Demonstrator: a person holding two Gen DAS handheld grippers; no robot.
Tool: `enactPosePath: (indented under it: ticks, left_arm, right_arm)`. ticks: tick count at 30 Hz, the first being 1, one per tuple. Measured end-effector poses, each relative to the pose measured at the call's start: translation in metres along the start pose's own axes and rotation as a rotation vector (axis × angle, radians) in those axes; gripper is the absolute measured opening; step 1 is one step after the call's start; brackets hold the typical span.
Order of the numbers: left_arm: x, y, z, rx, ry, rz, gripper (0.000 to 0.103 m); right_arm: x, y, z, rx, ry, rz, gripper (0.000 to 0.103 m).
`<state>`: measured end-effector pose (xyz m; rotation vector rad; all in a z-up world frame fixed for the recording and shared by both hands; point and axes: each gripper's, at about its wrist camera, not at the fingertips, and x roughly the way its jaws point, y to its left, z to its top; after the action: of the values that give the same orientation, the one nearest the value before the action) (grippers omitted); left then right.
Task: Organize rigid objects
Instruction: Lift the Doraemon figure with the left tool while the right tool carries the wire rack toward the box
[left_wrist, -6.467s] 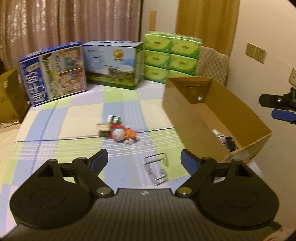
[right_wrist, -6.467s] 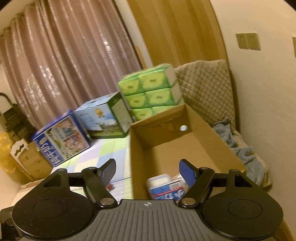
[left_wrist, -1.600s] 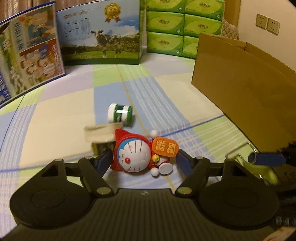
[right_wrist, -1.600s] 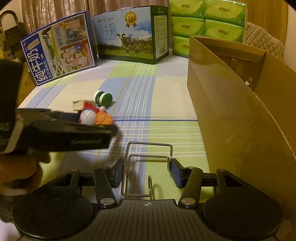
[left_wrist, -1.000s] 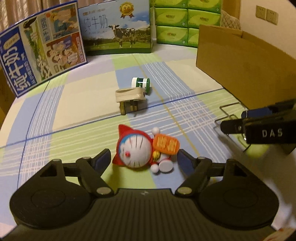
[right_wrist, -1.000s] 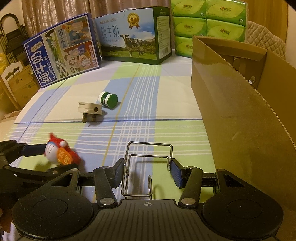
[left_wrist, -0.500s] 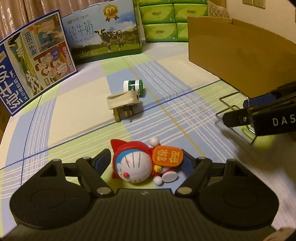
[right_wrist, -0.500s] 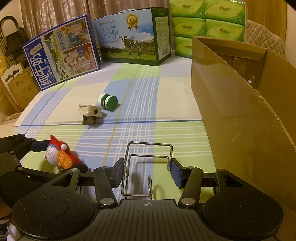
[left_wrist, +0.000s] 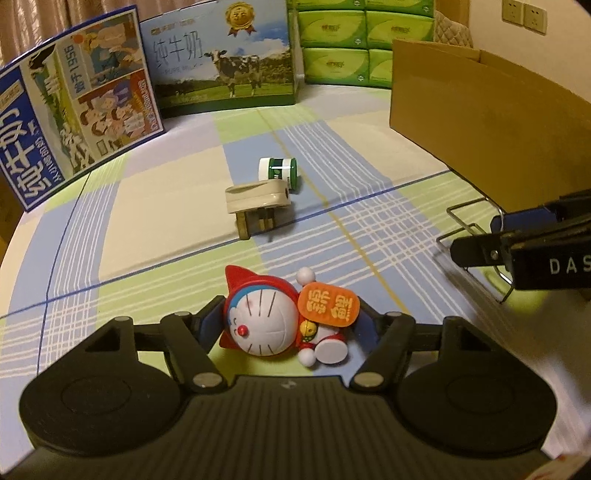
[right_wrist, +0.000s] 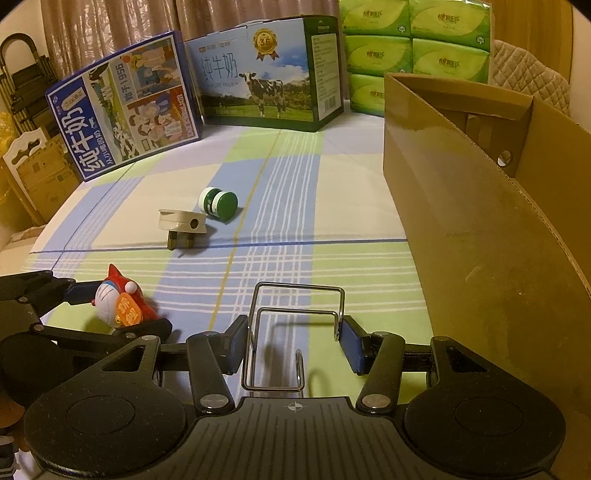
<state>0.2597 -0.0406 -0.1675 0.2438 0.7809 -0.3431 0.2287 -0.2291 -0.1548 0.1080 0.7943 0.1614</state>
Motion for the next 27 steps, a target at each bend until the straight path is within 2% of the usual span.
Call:
enactPosePath:
  ticks: [14, 27]
  left_arm:
    - [-0.003, 0.006, 0.001, -0.093, 0.029, 0.026, 0.067]
    - [-0.022, 0.011, 0.005, -0.179, 0.019, 0.025, 0.067]
  right_arm:
    - [-0.001, 0.005, 0.000, -0.006, -0.001, 0.017, 0.050]
    - [-0.007, 0.010, -0.004, -0.019, -0.021, 0.045, 0.050]
